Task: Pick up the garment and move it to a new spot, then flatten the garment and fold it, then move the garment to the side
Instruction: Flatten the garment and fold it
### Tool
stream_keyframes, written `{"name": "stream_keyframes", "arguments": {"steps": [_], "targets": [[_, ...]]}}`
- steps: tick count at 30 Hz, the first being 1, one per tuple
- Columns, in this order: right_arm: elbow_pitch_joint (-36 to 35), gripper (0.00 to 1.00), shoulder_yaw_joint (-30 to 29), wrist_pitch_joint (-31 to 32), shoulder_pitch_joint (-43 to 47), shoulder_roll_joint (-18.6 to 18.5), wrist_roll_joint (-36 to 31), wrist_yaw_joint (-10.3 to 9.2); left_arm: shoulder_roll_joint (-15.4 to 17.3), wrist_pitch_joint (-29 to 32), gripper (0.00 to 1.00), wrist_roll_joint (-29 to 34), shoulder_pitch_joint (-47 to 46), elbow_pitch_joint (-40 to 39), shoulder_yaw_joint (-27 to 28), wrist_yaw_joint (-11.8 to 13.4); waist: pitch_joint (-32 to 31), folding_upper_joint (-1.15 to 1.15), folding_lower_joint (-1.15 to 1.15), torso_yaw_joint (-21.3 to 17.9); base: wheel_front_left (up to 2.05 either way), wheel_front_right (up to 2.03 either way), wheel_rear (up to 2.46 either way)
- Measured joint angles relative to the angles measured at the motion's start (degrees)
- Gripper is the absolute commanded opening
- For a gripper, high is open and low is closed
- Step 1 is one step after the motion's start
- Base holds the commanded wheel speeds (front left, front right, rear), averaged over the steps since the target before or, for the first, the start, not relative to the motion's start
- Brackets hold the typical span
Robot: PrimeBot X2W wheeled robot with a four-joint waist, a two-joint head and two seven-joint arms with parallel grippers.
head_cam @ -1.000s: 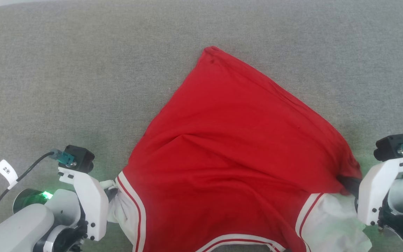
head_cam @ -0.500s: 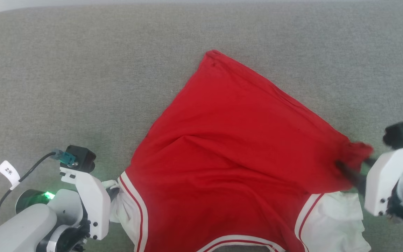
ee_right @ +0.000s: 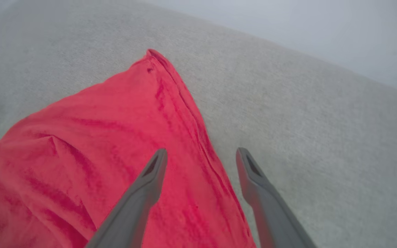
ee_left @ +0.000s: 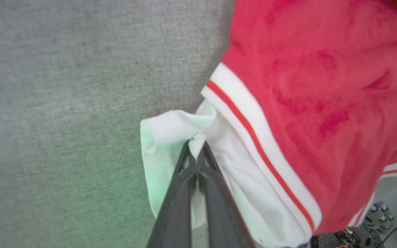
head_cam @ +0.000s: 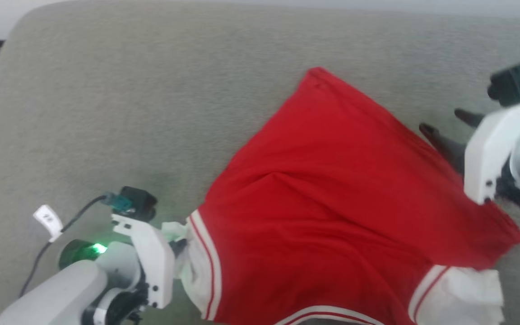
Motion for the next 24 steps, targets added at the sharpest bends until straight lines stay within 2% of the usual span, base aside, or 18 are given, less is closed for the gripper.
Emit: {"name": "stream_keyframes", "arguments": {"steps": [7,9,13,20,24], "targets": [[13.22,1.0,8.12,-1.94,-12.67,-2.33,1.22,0.0,-5.1,-0.33,0.0,1.65,-2.97,3.04,-1.96,-3.01,1.03,0.0,0.0,6.16,0.0,0.0,0.0],[20.41,1.0,11.35,-2.47,-17.64,-2.65,2.18,-0.01,-6.9,-0.77,0.0,2.08,-4.15,4.85,-2.58,-4.49,1.74,0.0,0.0,8.86,0.0,0.0,0.0],[29.3,1.0,16.36,-2.58,-23.81,-3.24,2.58,0.0,-9.35,-1.27,0.0,2.44,-5.87,7.28,-3.27,-6.73,2.94,0.0,0.0,12.17,0.0,0.0,0.0],[43.72,1.0,24.95,0.01,-30.11,-4.31,3.23,-0.01,-14.1,-2.25,0.0,2.77,-8.42,11.77,-4.25,-9.82,5.16,0.0,0.0,17.1,0.0,0.0,0.0],[49.68,1.0,26.49,1.69,-33.05,-3.76,5.09,0.02,-15.74,-2.79,0.0,2.78,-9.29,13.94,-4.5,-11.06,6.15,0.0,0.0,18.75,0.0,0.0,0.0]]}}
